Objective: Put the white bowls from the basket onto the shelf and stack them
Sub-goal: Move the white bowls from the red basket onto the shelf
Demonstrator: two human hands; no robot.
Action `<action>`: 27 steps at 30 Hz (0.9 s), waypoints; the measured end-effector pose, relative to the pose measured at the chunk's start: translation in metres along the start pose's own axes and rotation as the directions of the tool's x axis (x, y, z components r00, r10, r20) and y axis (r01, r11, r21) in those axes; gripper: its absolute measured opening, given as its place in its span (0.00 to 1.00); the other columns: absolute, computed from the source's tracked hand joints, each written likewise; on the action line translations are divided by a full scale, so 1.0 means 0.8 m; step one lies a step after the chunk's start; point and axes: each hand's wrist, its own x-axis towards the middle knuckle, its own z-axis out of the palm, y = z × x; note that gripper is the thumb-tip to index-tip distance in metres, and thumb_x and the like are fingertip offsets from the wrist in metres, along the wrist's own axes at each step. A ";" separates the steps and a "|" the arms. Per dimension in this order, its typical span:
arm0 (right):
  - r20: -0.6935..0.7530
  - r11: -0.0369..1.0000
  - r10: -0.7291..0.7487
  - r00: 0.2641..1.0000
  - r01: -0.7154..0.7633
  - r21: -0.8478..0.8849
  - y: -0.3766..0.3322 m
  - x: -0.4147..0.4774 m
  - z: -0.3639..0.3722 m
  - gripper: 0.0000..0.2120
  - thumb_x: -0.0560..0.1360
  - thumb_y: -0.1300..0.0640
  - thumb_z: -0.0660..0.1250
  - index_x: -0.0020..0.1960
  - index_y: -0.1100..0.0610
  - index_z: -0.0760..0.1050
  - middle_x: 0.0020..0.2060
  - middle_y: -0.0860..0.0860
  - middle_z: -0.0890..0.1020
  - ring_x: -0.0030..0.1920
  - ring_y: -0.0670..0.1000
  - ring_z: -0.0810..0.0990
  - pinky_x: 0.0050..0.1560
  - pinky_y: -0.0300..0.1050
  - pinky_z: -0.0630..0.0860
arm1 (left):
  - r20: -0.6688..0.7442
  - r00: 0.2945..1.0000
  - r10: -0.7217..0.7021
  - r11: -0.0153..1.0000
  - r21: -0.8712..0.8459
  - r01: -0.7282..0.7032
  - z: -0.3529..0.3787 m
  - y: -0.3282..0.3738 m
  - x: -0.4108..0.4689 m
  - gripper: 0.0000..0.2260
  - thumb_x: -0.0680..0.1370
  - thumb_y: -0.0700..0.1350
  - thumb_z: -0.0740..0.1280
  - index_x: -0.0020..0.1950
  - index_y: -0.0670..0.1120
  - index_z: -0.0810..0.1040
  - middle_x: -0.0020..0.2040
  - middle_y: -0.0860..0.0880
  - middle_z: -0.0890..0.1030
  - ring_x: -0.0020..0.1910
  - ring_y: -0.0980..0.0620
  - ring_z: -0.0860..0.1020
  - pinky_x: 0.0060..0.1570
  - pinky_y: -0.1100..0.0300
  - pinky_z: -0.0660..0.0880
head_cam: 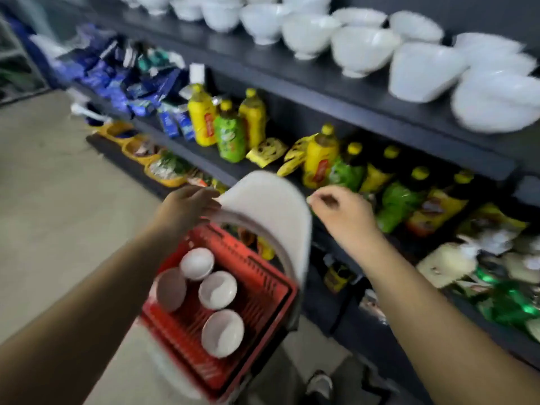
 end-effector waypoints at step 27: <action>0.247 0.423 0.901 0.357 -0.849 -0.317 0.245 -0.052 0.481 0.24 0.77 0.51 0.61 0.69 0.62 0.65 0.67 0.62 0.71 0.67 0.60 0.70 0.64 0.48 0.66 | -0.084 0.755 -0.650 0.460 0.747 0.480 -0.158 -0.408 0.229 0.24 0.78 0.51 0.62 0.67 0.35 0.66 0.49 0.36 0.77 0.46 0.40 0.77 0.36 0.56 0.71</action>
